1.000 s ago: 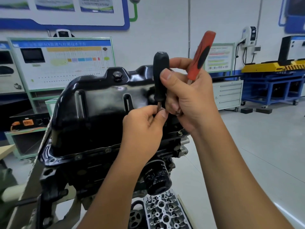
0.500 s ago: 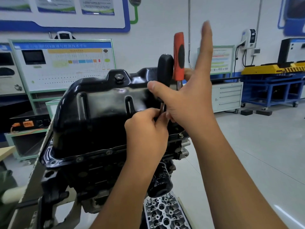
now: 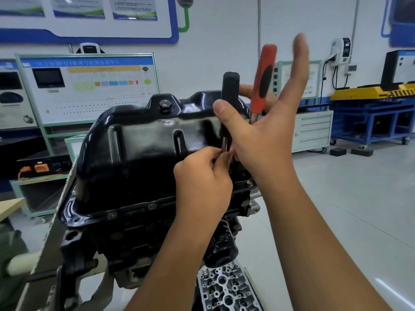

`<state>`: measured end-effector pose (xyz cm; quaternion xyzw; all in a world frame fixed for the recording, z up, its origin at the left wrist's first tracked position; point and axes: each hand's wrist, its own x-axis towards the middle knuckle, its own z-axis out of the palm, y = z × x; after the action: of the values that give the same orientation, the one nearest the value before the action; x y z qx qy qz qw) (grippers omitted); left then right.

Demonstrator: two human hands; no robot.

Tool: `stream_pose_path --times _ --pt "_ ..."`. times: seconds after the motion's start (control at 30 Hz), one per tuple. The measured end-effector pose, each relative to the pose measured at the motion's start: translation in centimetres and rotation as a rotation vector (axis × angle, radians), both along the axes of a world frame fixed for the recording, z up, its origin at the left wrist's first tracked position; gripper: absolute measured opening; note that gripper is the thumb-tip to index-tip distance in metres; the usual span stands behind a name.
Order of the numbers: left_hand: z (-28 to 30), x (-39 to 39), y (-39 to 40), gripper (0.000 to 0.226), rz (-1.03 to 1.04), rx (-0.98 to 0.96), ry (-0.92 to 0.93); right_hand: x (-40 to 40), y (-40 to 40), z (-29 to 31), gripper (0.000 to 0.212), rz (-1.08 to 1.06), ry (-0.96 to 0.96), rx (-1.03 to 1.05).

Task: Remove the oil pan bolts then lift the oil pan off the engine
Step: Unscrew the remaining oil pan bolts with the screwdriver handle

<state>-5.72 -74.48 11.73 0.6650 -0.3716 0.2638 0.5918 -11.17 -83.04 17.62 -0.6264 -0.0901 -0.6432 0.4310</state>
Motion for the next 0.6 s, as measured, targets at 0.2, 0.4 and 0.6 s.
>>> stream_pose_path --times 0.2,0.4,0.6 --pt "0.2 -0.8 -0.7 0.055 0.057 -0.008 -0.040 0.5 0.7 -0.3 0.056 -0.321 -0.120 -0.085" --pt "0.0 -0.3 -0.8 0.018 0.054 -0.025 -0.019 -0.2 0.4 0.2 0.046 -0.142 -0.058 0.054" --pt "0.2 0.6 0.3 0.018 -0.111 0.011 -0.034 -0.4 -0.3 0.2 0.030 0.574 0.076 0.145"
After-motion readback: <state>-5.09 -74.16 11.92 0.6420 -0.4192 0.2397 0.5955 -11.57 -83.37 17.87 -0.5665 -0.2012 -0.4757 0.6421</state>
